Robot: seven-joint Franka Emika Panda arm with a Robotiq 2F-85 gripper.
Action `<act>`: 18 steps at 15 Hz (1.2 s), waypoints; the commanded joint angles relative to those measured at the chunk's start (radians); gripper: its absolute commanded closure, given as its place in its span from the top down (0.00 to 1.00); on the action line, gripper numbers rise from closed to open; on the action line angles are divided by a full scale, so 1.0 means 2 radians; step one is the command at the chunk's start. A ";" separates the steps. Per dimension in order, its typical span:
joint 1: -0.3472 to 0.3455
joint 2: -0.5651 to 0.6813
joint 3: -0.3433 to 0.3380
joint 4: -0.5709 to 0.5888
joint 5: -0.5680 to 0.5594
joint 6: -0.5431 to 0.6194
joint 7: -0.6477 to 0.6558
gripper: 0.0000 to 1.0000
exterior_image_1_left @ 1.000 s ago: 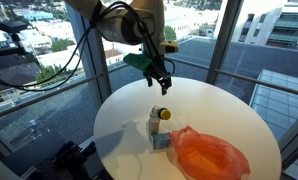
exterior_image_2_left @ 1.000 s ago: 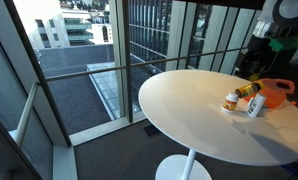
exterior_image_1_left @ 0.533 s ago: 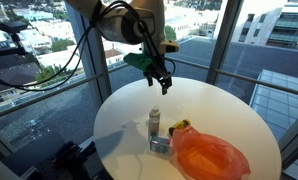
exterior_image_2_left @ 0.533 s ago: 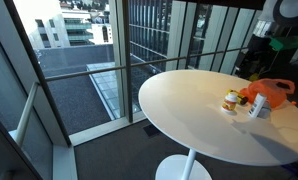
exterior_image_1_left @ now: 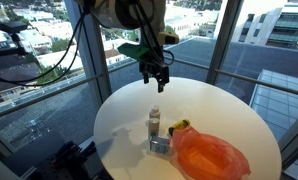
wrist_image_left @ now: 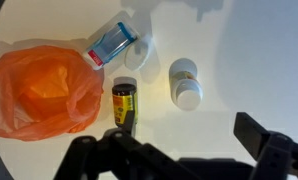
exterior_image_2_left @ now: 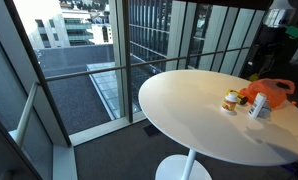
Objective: Take the black bottle out the carrier bag
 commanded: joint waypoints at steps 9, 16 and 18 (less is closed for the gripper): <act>-0.013 -0.136 -0.029 -0.003 0.002 -0.197 -0.113 1.00; -0.012 -0.140 -0.029 0.000 0.000 -0.202 -0.106 1.00; -0.012 -0.138 -0.029 -0.001 0.000 -0.201 -0.106 1.00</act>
